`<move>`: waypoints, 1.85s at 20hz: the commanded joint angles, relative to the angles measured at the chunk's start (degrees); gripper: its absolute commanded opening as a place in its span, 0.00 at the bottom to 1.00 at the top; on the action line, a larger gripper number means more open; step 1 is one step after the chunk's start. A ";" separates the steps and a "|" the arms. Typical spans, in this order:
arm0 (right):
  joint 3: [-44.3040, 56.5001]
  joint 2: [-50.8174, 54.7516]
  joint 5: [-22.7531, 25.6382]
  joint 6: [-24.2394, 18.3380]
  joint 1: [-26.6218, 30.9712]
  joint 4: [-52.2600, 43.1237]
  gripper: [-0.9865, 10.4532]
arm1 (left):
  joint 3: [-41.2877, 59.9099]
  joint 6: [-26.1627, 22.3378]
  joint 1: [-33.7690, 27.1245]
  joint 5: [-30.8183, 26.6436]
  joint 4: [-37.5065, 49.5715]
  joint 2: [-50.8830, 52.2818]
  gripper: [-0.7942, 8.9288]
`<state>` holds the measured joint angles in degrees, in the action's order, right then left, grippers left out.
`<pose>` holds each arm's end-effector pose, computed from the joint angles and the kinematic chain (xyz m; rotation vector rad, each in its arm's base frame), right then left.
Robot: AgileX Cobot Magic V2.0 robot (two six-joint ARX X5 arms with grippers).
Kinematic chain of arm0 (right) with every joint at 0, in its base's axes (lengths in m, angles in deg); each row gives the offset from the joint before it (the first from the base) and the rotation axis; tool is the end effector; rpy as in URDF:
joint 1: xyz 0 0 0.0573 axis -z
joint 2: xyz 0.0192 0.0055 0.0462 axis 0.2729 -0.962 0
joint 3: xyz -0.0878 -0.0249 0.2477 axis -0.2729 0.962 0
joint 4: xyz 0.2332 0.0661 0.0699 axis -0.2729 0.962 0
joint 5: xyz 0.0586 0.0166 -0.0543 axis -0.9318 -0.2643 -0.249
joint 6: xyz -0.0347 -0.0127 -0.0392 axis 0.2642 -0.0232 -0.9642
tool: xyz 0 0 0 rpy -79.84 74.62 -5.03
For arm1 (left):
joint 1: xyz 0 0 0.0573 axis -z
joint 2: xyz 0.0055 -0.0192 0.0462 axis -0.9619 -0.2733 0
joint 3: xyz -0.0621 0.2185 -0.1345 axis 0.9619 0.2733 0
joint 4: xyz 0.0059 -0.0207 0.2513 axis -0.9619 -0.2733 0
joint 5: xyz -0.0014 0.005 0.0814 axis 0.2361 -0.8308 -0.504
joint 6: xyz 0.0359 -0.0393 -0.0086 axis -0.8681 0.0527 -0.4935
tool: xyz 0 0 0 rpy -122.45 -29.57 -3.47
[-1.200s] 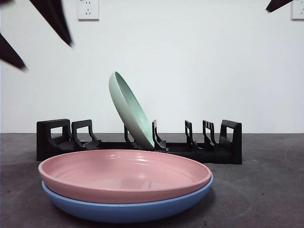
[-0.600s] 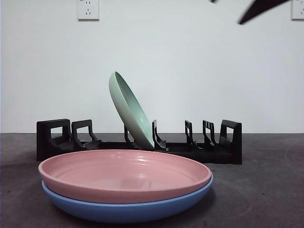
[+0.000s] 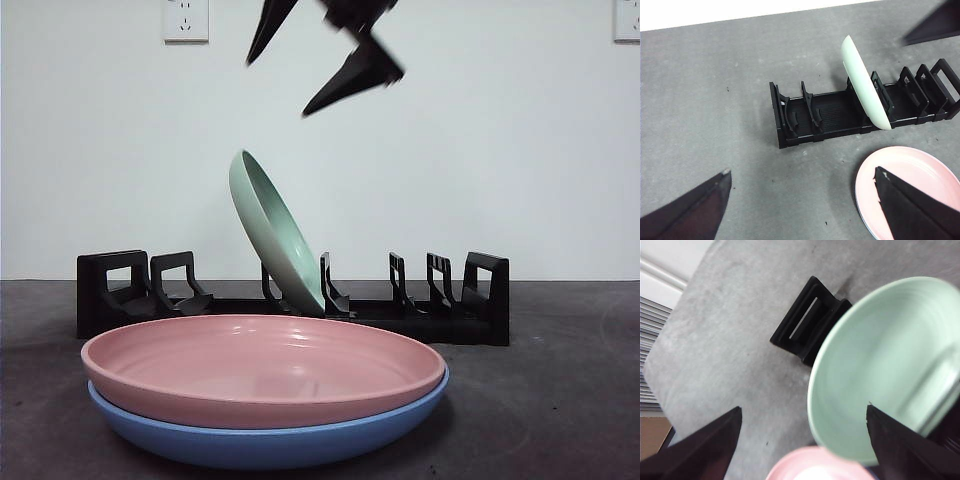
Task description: Place the plate
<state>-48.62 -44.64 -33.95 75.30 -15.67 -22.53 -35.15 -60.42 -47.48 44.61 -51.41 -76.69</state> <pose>0.3569 0.2350 0.3600 0.2083 1.0219 0.8517 0.0918 -0.0401 0.4148 0.0598 0.5670 -0.2367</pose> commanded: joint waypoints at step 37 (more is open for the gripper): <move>-20.09 -5.14 -6.10 3.43 -5.18 6.43 0.10 | -1.01 -0.52 0.20 -0.20 2.05 -0.31 0.55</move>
<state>-66.61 -49.41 -39.77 80.75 -20.09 -16.26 -35.15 -60.42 -47.48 44.59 -49.85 -76.69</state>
